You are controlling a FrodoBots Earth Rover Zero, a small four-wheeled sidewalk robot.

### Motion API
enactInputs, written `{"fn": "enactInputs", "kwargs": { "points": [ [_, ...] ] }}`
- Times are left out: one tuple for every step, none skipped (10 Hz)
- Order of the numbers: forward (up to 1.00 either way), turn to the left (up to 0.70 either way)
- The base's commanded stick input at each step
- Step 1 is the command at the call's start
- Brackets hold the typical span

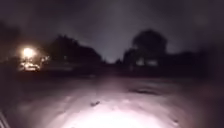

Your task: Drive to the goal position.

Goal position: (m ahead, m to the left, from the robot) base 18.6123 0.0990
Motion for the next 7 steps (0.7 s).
{"fn": "enactInputs", "kwargs": {
  "points": [
    [0.70, 0.00],
    [0.70, 0.00],
    [0.70, 0.00],
    [0.70, 0.00],
    [0.70, 0.00],
    [0.70, 0.00],
    [0.70, 0.00]
  ]
}}
